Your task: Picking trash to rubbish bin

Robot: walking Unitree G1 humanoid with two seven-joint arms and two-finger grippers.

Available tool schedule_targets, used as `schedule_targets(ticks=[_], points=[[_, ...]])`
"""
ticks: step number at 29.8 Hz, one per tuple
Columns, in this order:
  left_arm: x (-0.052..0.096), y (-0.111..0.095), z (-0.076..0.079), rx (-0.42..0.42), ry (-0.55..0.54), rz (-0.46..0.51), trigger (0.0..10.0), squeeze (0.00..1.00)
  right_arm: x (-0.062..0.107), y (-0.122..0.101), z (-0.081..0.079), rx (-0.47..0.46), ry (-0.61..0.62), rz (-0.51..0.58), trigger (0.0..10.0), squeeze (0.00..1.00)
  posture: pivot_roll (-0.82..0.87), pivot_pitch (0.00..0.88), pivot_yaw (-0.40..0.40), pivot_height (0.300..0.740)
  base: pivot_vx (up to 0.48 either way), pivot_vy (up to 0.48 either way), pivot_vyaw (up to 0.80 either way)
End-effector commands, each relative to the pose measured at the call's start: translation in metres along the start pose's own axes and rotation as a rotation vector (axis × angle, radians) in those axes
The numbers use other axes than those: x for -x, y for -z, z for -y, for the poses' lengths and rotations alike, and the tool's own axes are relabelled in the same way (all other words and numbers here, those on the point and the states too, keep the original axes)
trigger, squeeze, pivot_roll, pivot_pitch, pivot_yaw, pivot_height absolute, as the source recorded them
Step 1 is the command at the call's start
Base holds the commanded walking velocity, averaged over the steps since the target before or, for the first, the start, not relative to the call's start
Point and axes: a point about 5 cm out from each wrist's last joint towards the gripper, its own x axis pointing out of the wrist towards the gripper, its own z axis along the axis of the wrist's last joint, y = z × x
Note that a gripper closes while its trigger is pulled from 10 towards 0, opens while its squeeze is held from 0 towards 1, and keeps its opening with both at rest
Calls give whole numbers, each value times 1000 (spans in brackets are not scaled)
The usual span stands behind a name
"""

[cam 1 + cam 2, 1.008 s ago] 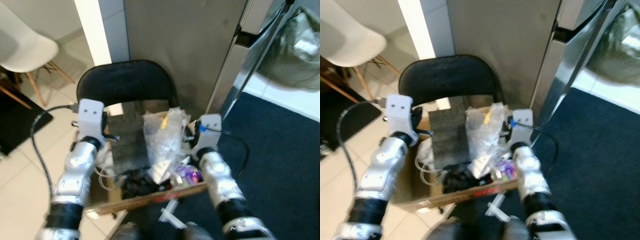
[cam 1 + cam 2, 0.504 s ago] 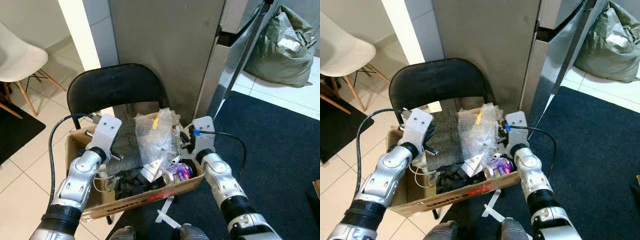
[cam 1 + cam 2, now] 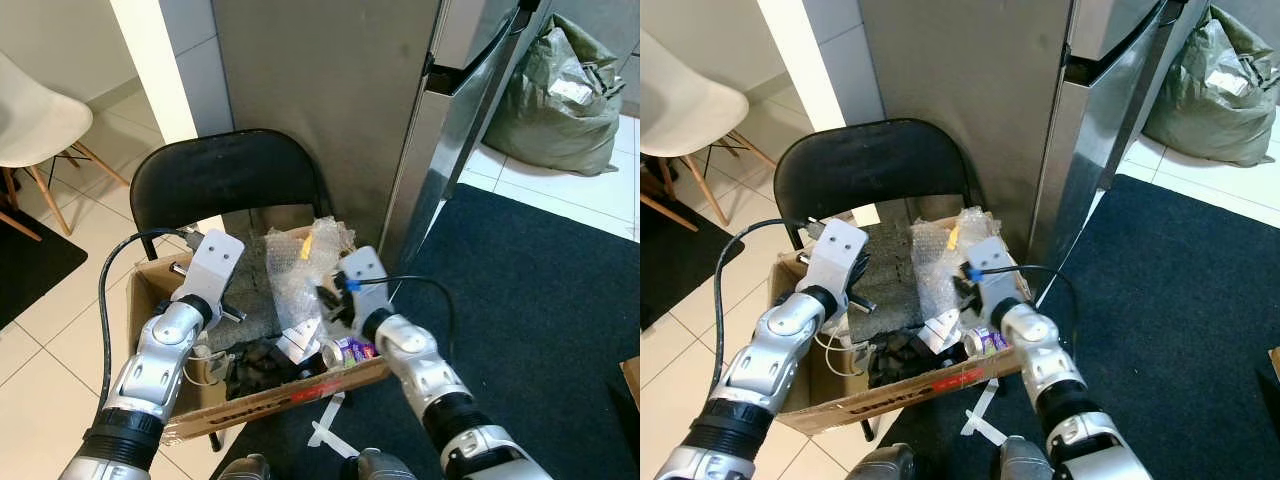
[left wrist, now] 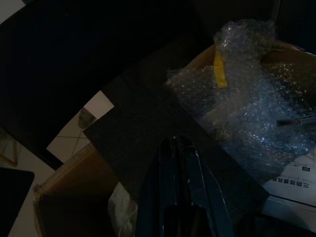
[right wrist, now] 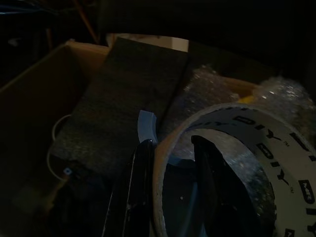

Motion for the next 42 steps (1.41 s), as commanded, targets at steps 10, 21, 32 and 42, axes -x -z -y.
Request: schedule_targets(ticks=[10,21,32,42], points=[[0,1,0,-4,-11,-9,10000,0,3,8,-1,-110,-27,1,0,0,69,6,18,740,0,0,0],[1,2,0,-5,-14,-14,10000,0,1,8,0,-33,-2,-19,10000,0,73,12,16,740,0,0,0],[4,4,1,-1,-3,-20,10000,0,-3,4,3,-117,4,11,0,933,75,19,15,740,0,0,0],[4,5,1,0,-4,-25,10000,0,-3,4,1,-106,-1,13,0,0,77,23,14,740,0,0,0]])
